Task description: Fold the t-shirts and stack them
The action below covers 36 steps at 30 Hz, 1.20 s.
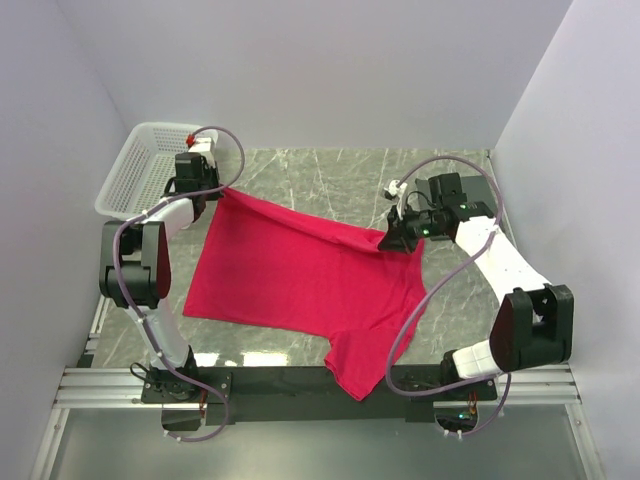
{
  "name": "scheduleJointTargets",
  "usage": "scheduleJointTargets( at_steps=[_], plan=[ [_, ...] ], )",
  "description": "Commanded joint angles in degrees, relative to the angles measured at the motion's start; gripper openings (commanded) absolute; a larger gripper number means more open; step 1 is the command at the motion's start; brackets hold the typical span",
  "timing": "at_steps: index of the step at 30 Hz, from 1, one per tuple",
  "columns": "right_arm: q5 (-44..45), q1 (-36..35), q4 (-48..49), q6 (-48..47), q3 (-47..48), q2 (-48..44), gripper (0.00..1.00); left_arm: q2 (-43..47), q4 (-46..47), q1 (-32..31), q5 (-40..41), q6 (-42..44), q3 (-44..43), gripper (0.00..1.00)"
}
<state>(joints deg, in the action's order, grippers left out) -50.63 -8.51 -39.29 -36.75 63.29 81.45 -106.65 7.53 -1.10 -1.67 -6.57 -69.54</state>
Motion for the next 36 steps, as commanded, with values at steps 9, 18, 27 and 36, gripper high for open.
scheduleJointTargets(
  at_steps=[9, 18, 27, 36],
  plan=[
    [-1.49, -0.63, -2.46, -3.15, -0.53, -3.93, 0.0, 4.43, 2.58, -0.39, 1.06, 2.08, 1.86, 0.0],
    [-1.75, -0.8, -2.81, -3.76, -2.03, -4.63, 0.0, 5.4, 2.75, -0.39, 1.5, 2.44, 3.44, 0.01],
    [-2.19, -2.3, -4.22, -5.17, -2.64, -5.25, 0.0, 4.88, 2.32, -0.39, 1.5, 2.26, 3.36, 0.01],
    [-1.14, -3.35, -2.9, -4.21, -3.7, -5.25, 0.0, 3.91, 1.61, -0.65, 1.5, 2.35, 2.65, 0.01]
  ],
)
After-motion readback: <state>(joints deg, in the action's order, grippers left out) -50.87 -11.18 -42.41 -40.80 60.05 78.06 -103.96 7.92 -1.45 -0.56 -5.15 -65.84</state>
